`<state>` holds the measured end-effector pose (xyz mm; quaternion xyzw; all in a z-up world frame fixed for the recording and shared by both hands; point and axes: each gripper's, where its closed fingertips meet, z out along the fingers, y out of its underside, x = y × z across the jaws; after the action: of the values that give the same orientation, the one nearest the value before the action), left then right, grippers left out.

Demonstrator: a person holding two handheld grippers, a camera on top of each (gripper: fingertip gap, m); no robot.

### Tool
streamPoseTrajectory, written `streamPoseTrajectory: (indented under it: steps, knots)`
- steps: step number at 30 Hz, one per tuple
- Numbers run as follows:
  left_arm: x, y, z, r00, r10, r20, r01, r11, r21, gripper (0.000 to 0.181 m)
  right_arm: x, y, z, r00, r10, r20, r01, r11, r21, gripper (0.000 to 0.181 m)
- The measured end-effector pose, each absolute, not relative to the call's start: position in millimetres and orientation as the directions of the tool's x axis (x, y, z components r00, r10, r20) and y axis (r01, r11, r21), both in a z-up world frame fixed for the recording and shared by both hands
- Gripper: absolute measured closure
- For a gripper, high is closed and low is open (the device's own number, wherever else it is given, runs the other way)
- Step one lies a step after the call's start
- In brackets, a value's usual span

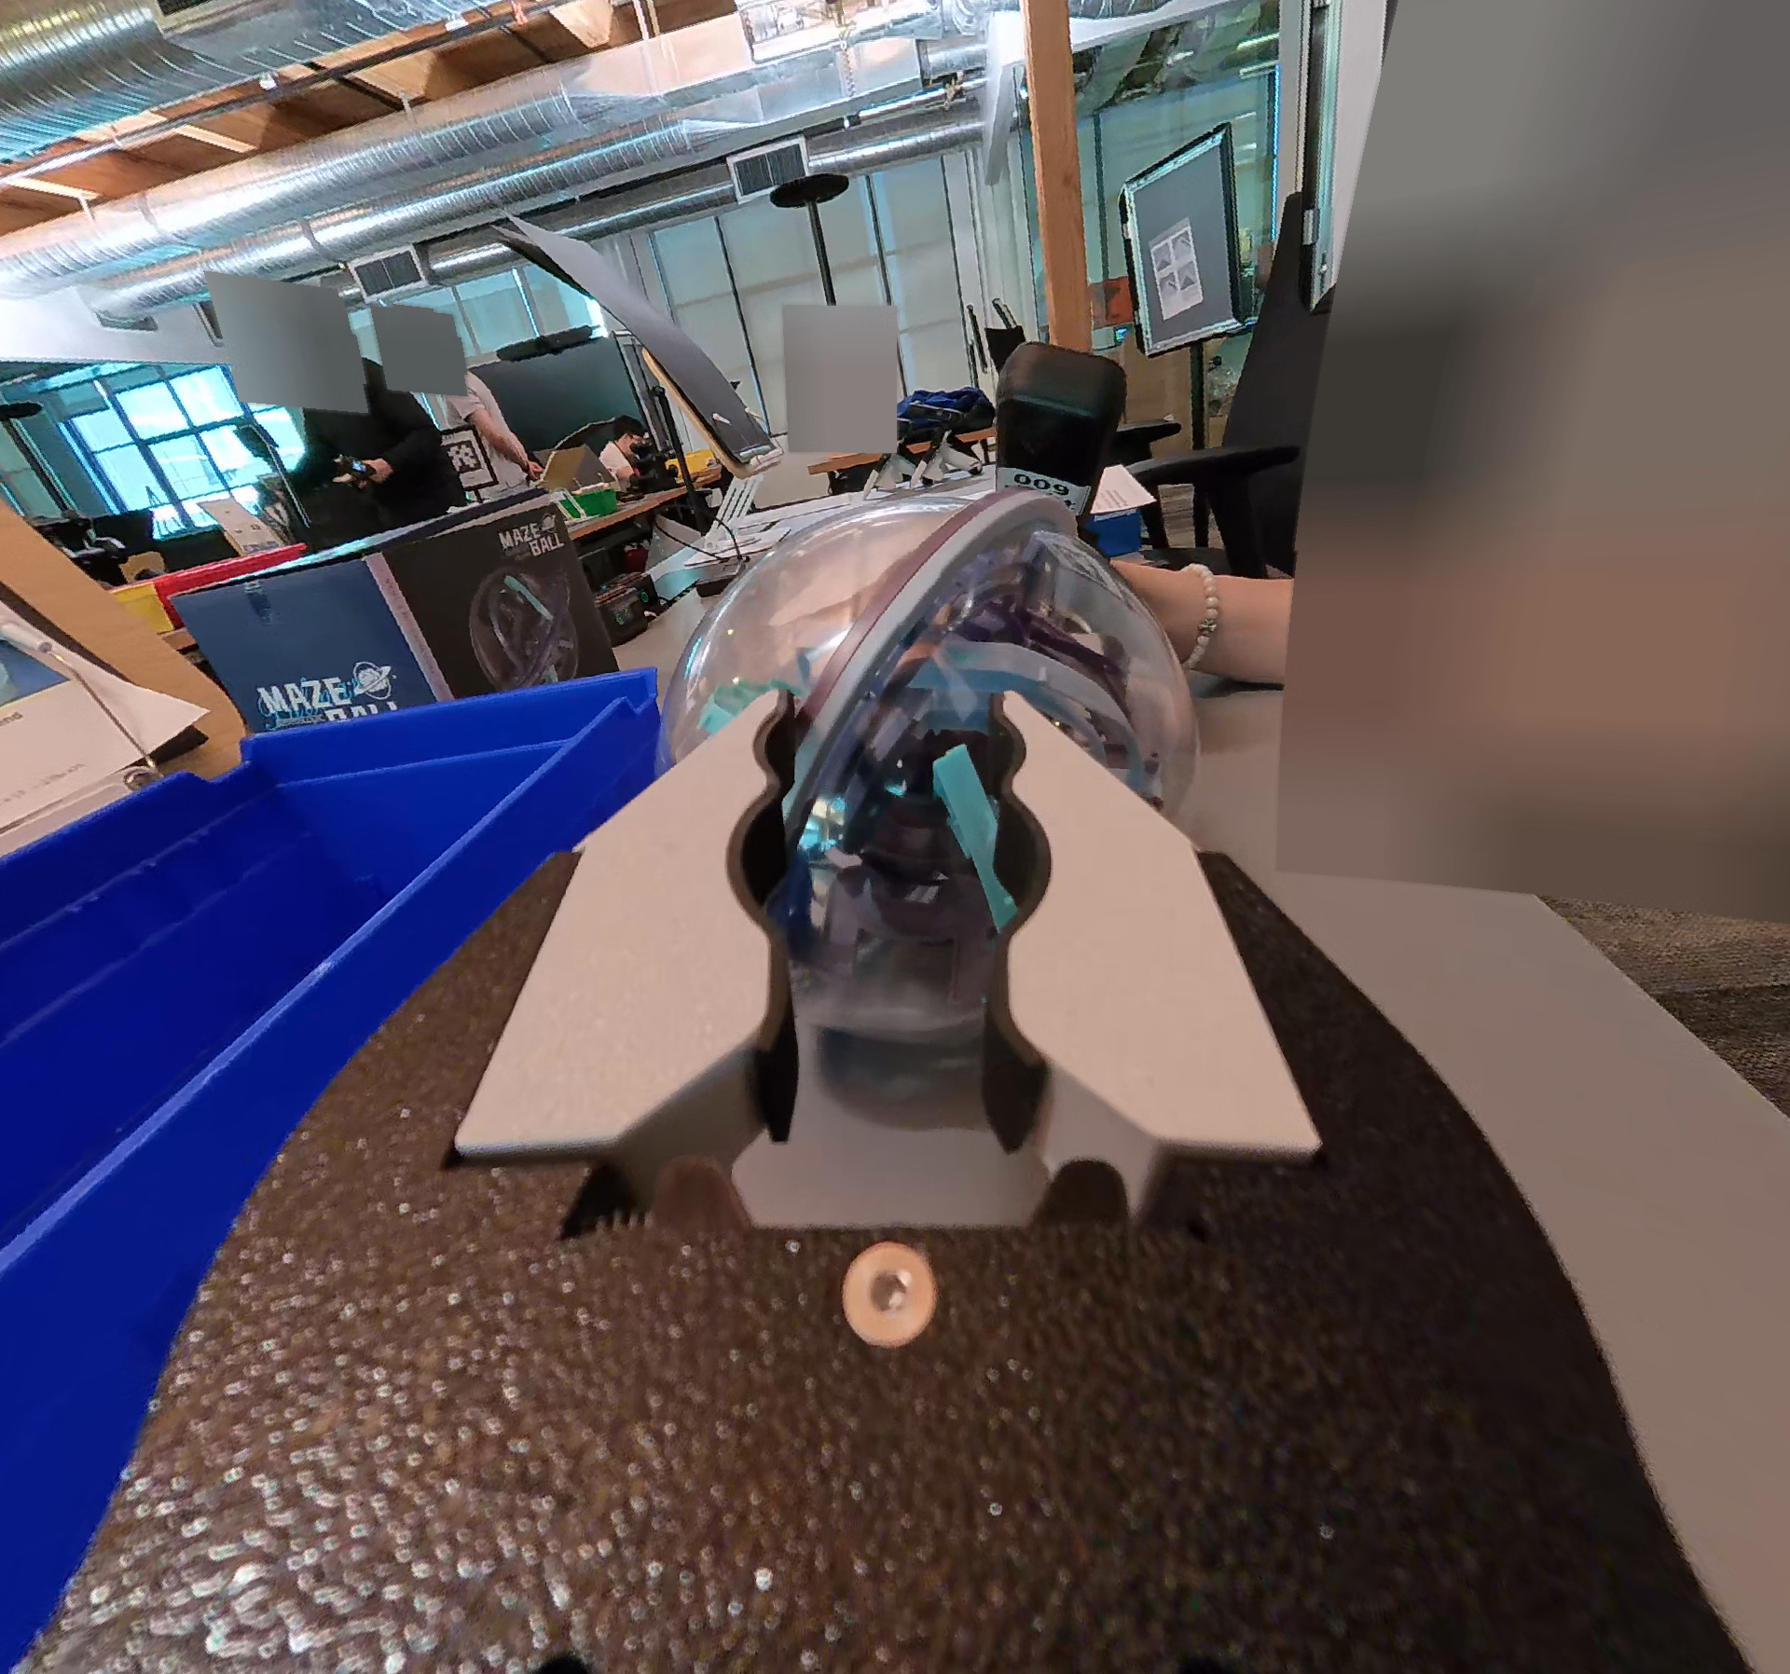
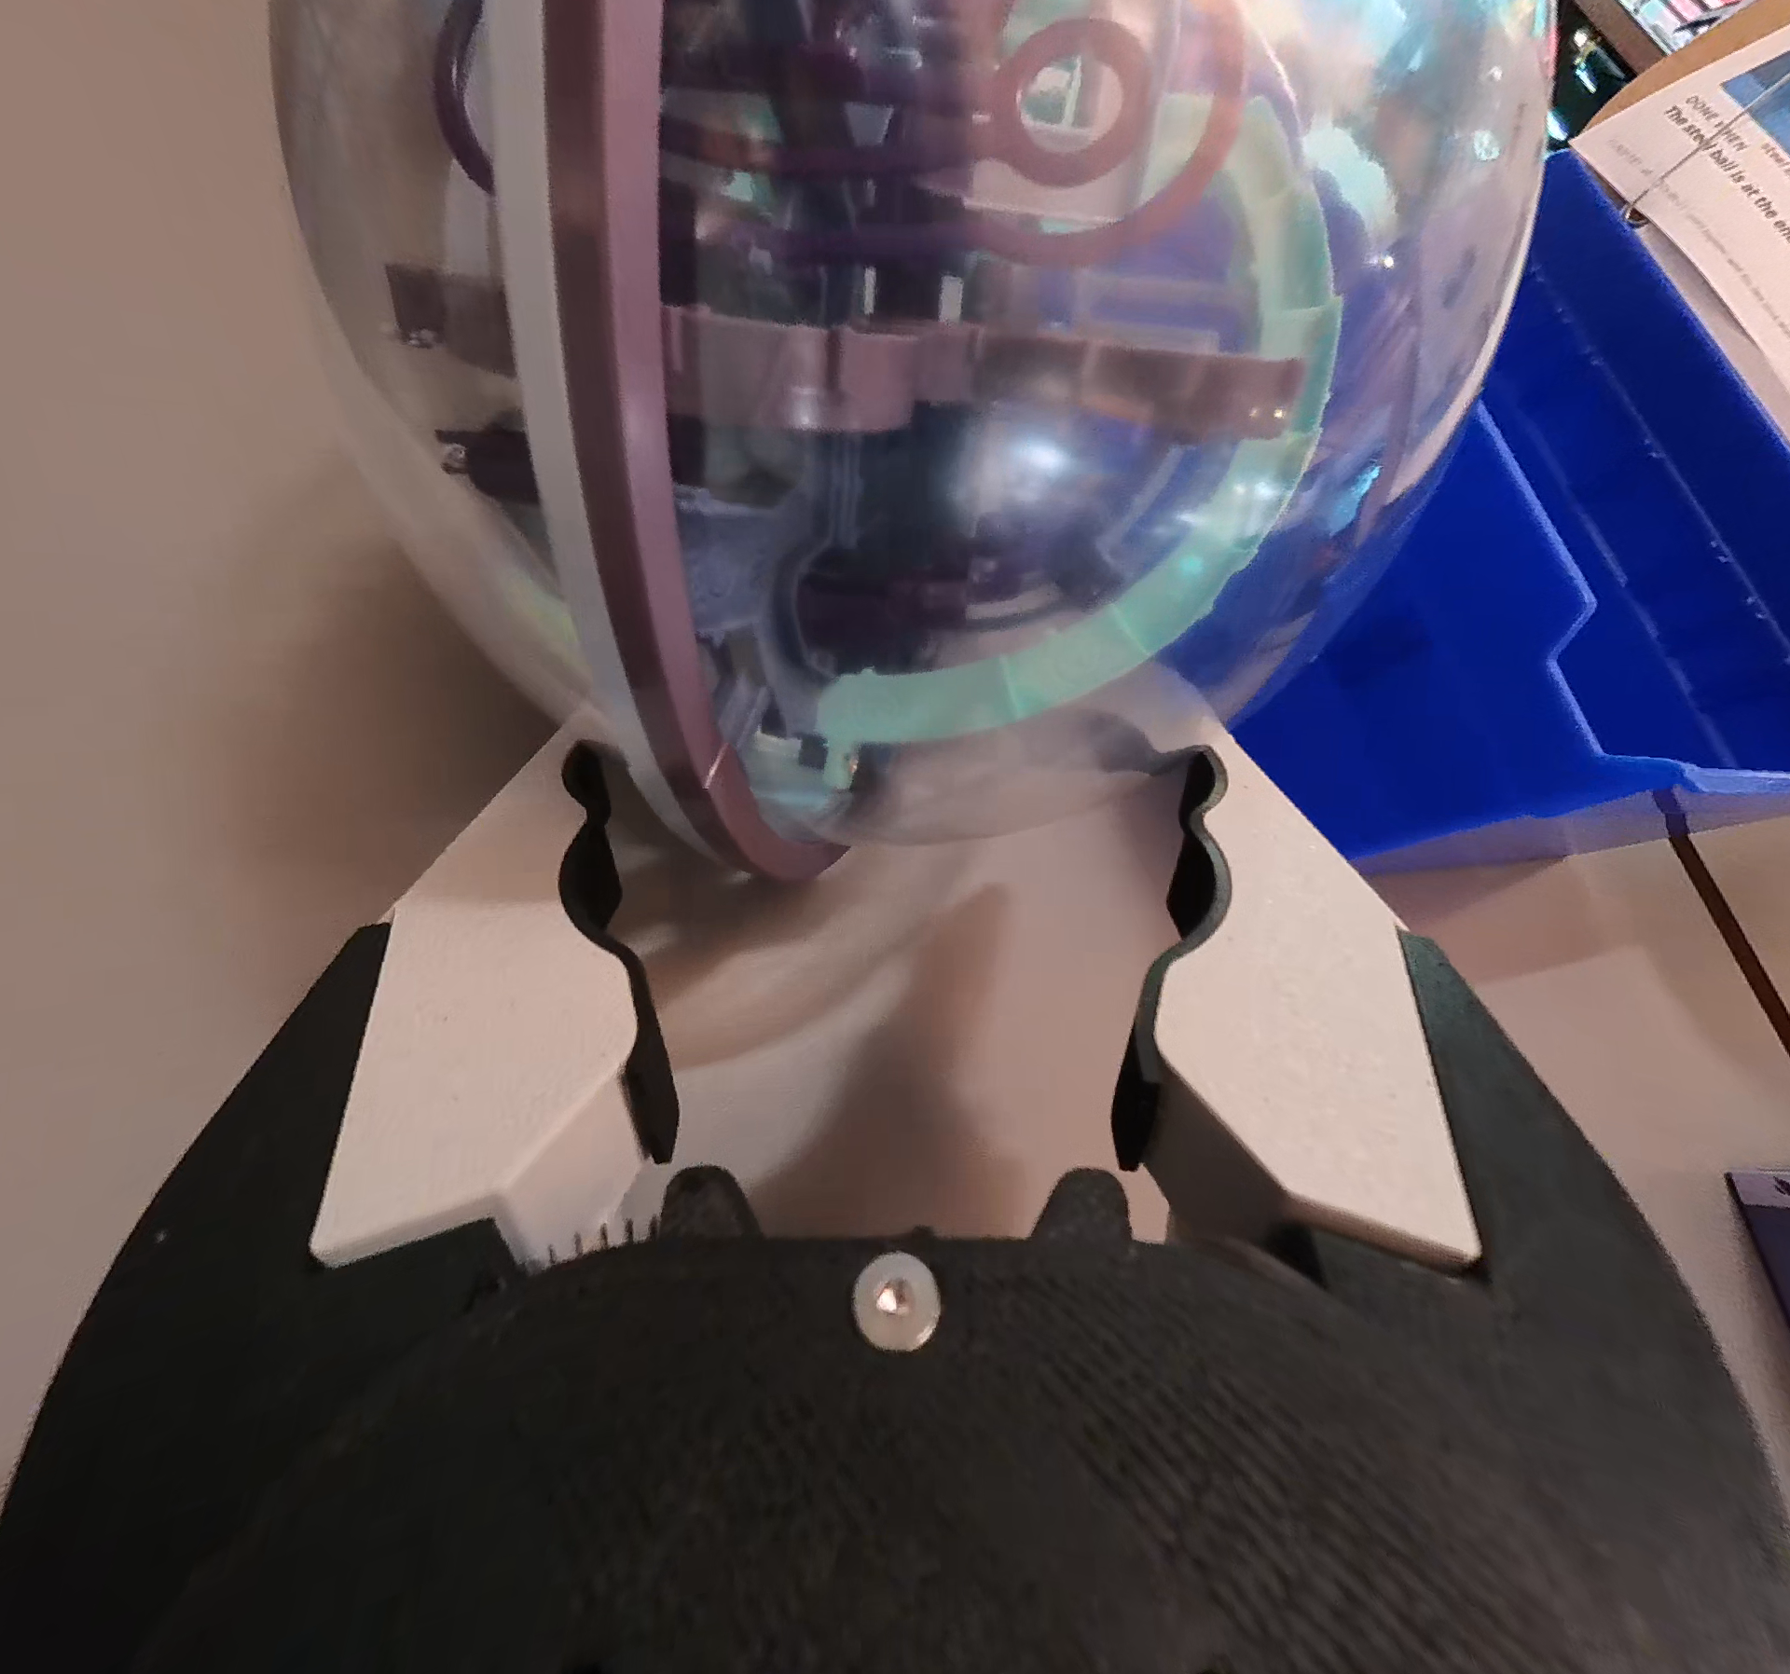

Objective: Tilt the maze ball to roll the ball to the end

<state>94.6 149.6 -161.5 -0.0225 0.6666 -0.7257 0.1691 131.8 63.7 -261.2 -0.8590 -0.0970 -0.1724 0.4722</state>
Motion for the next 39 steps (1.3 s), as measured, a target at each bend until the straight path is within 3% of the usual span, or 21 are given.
streamPoseTrajectory:
  steps: [23,28,34,39]
  knots:
    - [105.1,166.2,-166.2,-0.94,-0.313,-0.135,0.174,-0.1,-0.98,0.155,130.2,70.0,-253.2,0.925,-0.011,0.379,0.332,-0.458,-0.825,0.068]
    - [95.1,160.1,-159.0,-0.936,-0.308,-0.173,0.21,-0.092,-0.973,0.141,124.7,70.9,-258.7,0.914,0.019,0.406,0.365,-0.478,-0.799,0.068]
    - [82.9,150.9,-155.6,-0.927,-0.288,-0.24,0.266,-0.054,-0.963,0.138,124.8,72.1,-259.7,0.902,0.011,0.432,0.382,-0.485,-0.786,0.069]
    - [89.3,156.9,-162.7,-0.941,-0.305,-0.147,0.187,-0.109,-0.976,0.135,127.2,71.6,-253.4,0.906,-0.017,0.424,0.37,-0.458,-0.808,0.072]
